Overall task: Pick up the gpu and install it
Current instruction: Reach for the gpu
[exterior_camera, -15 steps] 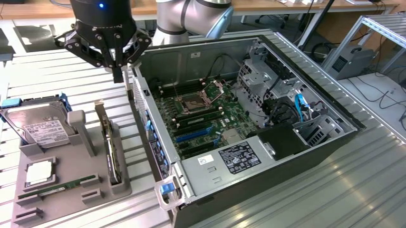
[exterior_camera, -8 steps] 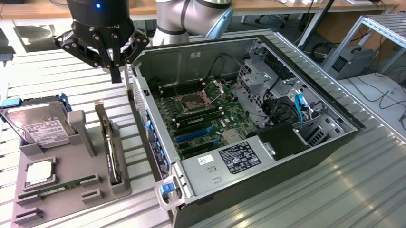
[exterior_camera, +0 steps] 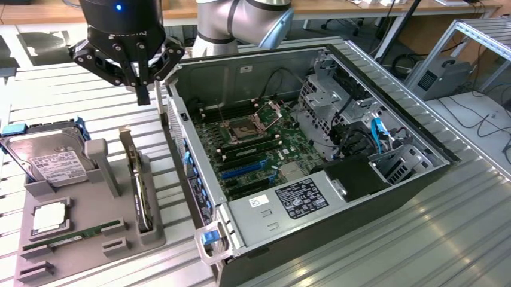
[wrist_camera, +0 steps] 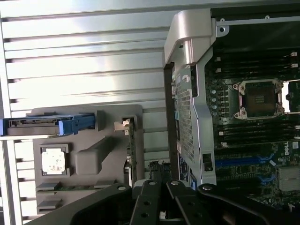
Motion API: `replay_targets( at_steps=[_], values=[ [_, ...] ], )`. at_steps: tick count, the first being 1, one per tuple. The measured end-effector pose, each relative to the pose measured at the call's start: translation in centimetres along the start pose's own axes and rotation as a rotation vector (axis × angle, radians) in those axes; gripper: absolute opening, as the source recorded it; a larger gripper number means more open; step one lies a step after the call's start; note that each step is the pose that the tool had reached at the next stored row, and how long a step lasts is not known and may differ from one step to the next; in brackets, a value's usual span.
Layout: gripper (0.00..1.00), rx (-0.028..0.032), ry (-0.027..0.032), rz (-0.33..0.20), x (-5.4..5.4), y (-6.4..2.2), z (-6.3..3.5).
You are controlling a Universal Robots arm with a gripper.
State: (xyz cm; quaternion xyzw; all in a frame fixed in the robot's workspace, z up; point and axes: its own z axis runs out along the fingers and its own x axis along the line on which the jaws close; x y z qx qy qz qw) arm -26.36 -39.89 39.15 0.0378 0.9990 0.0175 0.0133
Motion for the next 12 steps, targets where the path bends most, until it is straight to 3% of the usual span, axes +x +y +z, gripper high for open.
replay_targets(
  at_steps=[12],
  values=[
    [0.11,0.0000,0.0001,0.000,0.59,-0.05,-0.02]
  ],
)
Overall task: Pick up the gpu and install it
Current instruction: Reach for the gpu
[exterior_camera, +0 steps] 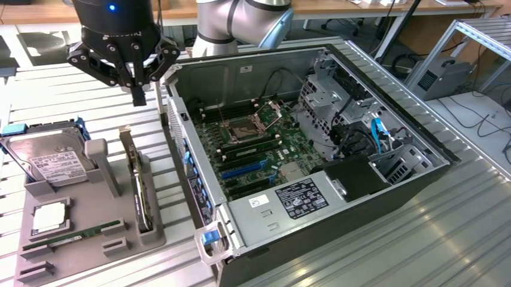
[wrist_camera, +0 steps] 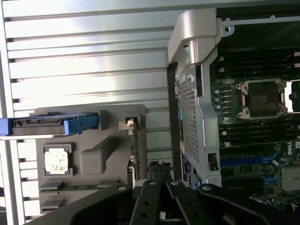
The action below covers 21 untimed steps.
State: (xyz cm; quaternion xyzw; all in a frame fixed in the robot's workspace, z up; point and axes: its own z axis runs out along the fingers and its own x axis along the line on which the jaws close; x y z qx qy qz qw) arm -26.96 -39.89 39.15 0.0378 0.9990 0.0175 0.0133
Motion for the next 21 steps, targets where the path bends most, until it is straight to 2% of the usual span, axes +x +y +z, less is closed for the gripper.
replay_targets(
  at_steps=[21],
  values=[
    [0.11,0.0000,0.0000,0.000,1.1,-0.09,-0.03]
  ],
)
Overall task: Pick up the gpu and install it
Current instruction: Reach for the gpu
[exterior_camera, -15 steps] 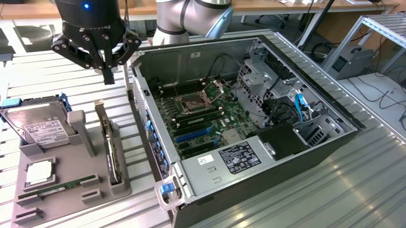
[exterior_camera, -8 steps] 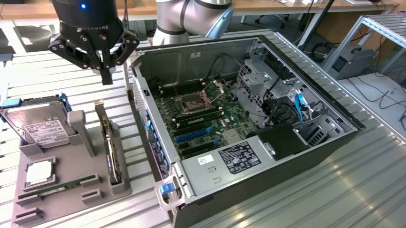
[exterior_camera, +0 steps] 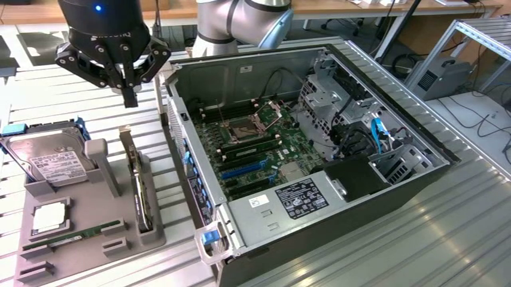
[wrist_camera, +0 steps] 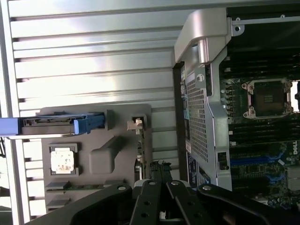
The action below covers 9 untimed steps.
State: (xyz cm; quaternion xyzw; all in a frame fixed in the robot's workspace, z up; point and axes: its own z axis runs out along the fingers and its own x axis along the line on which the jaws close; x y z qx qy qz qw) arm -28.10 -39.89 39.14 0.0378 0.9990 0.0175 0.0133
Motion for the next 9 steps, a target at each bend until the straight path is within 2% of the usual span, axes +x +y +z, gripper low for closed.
replay_targets(
  at_steps=[9],
  values=[
    [0.11,0.0000,0.0000,0.000,0.65,-0.05,-0.02]
  ],
)
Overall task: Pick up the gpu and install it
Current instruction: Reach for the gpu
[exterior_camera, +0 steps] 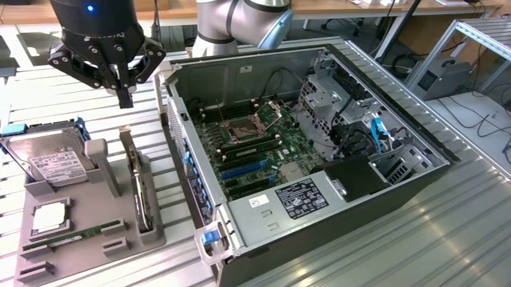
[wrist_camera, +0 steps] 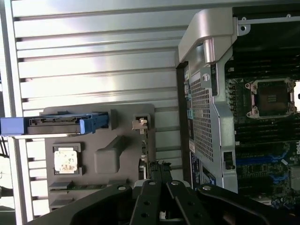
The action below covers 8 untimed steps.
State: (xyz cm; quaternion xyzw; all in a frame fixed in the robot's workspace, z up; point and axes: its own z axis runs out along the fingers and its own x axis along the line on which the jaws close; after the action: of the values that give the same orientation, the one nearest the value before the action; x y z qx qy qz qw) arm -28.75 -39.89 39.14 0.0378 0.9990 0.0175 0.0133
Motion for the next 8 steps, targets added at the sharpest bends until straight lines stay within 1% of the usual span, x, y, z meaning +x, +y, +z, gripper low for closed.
replay_targets(
  at_steps=[8],
  values=[
    [0.11,0.0000,0.0000,0.000,0.50,-0.04,-0.01]
  ],
)
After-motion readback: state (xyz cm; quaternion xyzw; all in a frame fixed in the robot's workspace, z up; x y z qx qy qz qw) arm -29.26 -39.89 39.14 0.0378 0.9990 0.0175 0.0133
